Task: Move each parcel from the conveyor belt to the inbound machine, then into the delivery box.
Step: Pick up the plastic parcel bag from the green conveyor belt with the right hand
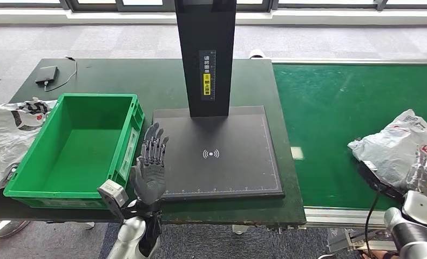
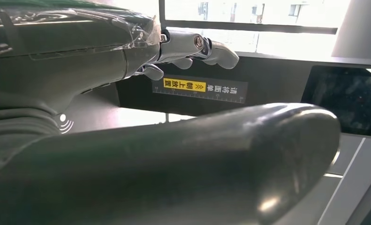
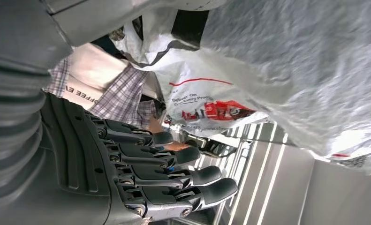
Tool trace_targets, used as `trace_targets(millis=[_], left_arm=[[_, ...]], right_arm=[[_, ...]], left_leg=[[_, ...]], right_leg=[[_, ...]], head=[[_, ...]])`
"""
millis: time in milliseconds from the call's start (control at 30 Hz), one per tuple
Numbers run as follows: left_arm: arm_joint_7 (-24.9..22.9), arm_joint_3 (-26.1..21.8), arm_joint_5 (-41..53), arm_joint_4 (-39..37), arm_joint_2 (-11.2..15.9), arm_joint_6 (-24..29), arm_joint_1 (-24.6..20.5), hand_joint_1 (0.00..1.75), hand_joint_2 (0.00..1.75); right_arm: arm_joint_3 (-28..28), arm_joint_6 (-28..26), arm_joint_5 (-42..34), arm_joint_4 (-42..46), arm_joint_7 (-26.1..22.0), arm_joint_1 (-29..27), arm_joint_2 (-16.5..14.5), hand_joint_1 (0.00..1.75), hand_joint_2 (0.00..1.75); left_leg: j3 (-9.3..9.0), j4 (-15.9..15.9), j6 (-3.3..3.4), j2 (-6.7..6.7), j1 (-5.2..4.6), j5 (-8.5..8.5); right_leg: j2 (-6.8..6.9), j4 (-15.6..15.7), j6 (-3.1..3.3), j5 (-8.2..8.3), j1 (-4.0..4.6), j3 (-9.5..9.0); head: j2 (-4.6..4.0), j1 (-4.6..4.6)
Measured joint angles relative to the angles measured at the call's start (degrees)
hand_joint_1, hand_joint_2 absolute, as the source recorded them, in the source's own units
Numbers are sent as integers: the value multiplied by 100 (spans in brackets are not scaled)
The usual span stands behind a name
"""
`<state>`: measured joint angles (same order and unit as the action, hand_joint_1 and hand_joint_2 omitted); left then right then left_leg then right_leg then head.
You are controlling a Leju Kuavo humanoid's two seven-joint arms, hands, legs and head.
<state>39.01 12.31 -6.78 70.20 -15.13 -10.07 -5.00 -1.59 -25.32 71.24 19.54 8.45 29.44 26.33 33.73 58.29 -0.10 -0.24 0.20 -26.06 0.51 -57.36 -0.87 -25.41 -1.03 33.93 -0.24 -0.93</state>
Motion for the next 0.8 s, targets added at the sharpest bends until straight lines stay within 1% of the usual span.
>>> trace_targets(millis=[100, 267, 500, 633, 700, 800], left_arm=[[-14, 0, 11, 1, 0, -1, 0, 0, 0], [-39, 0, 13, 32, -2, 1, 0, 0, 0], [-85, 0, 29, 52, -2, 13, -1, 0, 0], [-90, 0, 31, 49, -2, 14, -5, 0, 0], [-102, 0, 38, 38, -2, 9, -16, 0, 0], [-122, 0, 76, -10, -3, -15, -72, 0, 0]], right_arm=[[-138, -68, 74, -23, 20, -20, 52, 0, 175], [-224, 118, 283, -60, 111, -17, 52, 0, 175], [-361, 575, 445, -133, 239, -31, -72, 0, 175], [-417, 730, 479, -181, 266, -61, -198, 0, 175], [-449, 947, 502, -203, 256, -76, -259, 0, 175], [-490, 1492, 551, -239, 235, -147, -360, 0, 175]], left_leg=[[1, 0, 0, 1, 0, 0], [2, 0, 0, 1, 0, 0], [2, -1, 0, 0, 1, 1], [1, -1, -1, 1, 1, 1], [0, -1, -1, 0, 1, 1], [1, -1, -1, -1, 2, 1]], right_leg=[[-2, 0, 0, 0, 0, 0], [-1, 0, 0, 0, 0, 0], [1, -1, 0, 0, 0, -1], [-1, -1, 0, 0, 0, 0], [-1, -1, 0, 0, 1, 1], [1, -1, 0, -1, 1, 0]], head=[[-1, 0], [-1, 0], [0, 1], [-1, 1], [-1, 1], [-1, 1]])
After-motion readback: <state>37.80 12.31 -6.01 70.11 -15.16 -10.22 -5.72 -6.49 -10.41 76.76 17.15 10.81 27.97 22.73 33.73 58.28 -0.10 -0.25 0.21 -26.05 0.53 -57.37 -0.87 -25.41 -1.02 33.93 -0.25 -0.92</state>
